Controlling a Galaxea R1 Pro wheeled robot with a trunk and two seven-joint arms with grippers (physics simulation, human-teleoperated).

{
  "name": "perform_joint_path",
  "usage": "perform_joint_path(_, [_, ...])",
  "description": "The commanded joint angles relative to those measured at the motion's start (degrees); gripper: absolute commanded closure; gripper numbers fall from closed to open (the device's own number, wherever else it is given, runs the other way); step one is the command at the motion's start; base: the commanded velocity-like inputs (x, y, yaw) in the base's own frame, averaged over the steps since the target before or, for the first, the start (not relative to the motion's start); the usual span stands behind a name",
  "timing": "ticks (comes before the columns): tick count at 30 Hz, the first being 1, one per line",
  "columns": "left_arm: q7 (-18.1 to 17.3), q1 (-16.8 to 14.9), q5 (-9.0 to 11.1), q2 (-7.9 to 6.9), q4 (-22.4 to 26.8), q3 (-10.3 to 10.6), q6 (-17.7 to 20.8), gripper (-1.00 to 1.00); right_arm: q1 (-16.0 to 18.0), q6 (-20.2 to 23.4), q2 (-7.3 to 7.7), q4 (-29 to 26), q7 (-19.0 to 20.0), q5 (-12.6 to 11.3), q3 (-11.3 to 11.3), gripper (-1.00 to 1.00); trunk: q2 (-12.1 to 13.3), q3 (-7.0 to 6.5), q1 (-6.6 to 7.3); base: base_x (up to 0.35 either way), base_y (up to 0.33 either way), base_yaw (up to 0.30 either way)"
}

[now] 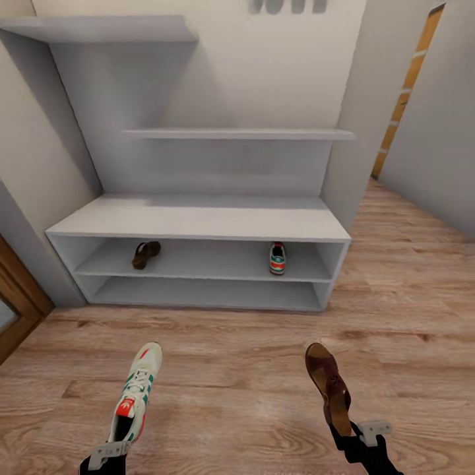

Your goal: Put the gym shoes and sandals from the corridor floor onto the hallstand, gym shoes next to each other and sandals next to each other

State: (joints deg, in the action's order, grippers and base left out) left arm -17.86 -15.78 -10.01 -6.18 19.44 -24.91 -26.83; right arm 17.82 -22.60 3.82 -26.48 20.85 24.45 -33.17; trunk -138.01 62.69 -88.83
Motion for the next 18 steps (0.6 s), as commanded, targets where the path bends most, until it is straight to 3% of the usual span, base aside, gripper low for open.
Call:
perform_joint_path(1, [-0.25,-0.04,-0.54,0.02,-0.01,-0.50,-0.24,1.00,0.08,-0.17,-0.04,0.03,0.51,0.16,-0.49,1.00,-0.02,0.04,0.01,0.000,0.000,-0.266])
perform_joint_path(9, [-0.25,-0.04,-0.54,0.02,-0.03,-0.50,-0.24,1.00,0.07,-0.17,-0.04,0.03,0.51,0.16,-0.49,1.00,-0.02,0.04,0.01,0.000,0.001,-0.266])
perform_joint_path(13, [-0.25,-0.04,-0.54,0.02,-0.02,-0.50,-0.24,1.00,0.08,-0.17,-0.04,0.03,0.51,0.16,-0.49,1.00,-0.02,0.04,0.01,0.000,0.178,-0.254])
perform_joint_path(18, [-0.25,-0.04,-0.54,0.02,-0.07,-0.50,-0.24,1.00,0.09,-0.12,-0.04,-0.04,0.58,0.24,-0.49,1.00,-0.02,0.04,0.01,0.000,0.102,-0.065])
